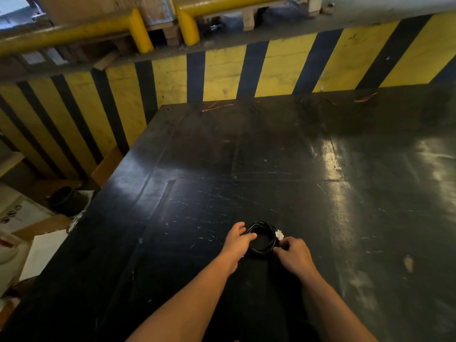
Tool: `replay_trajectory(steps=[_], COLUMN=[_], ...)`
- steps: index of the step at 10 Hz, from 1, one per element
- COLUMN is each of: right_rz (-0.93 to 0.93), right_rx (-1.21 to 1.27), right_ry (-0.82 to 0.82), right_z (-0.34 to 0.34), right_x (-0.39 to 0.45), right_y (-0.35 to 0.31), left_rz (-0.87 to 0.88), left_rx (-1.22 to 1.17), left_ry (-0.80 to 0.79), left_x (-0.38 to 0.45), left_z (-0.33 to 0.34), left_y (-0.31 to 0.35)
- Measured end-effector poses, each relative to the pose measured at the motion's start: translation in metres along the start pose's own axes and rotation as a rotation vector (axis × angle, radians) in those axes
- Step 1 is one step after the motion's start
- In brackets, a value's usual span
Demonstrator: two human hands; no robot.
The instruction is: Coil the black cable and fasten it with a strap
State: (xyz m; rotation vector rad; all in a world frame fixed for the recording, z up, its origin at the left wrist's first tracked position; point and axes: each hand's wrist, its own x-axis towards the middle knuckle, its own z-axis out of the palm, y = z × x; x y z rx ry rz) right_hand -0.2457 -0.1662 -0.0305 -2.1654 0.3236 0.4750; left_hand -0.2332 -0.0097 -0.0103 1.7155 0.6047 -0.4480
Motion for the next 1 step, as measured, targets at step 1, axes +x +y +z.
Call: replay_trajectory(steps=[1], right_rz=[-0.064], right_rx=[0.169], right_ry=[0.051], right_z=[-0.0259], right_x=[-0.0042], right_y=[-0.0141], left_rz=[0.072], left_rx=[0.094], left_ry=[0.061], left_x=[-0.0061], left_z=[-0.0049], left_y=[-0.001])
